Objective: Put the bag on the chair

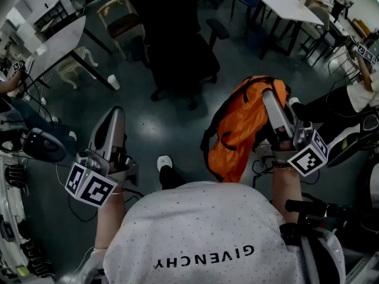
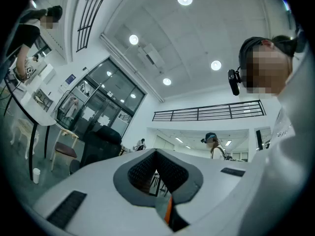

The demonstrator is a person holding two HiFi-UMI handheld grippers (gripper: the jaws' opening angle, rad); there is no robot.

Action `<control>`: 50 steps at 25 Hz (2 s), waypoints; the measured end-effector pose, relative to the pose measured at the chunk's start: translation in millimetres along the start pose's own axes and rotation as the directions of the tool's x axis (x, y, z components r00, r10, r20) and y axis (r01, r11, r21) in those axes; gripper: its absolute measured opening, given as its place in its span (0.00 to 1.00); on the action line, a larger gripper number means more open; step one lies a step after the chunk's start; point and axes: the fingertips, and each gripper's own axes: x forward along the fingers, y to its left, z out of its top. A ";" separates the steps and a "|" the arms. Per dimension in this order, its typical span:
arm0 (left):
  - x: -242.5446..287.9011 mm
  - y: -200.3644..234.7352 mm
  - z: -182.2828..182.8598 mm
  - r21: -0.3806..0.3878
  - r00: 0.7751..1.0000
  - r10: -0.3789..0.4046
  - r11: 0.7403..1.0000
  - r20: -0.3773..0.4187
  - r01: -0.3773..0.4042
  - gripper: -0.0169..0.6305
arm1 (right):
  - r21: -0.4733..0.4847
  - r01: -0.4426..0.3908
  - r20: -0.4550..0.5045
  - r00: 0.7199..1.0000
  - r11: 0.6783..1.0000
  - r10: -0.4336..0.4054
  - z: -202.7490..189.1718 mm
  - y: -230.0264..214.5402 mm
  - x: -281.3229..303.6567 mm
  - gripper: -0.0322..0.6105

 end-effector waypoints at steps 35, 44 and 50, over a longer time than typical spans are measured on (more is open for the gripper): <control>179.7 196.2 80.1 0.081 0.975 -0.219 0.972 -0.044 0.222 0.03 | -0.055 0.013 0.079 0.997 0.998 -0.009 -4.9 -84.6 256.8 0.06; 214.9 296.3 93.6 0.255 0.977 -0.201 0.943 -0.070 0.212 0.02 | -0.036 0.061 0.083 0.995 0.998 -0.058 -52.6 -124.2 344.4 0.06; 223.0 285.5 72.6 0.190 0.952 -0.301 0.933 -0.053 0.306 0.03 | 0.003 0.103 0.037 0.994 0.995 -0.103 -73.5 -141.4 339.2 0.06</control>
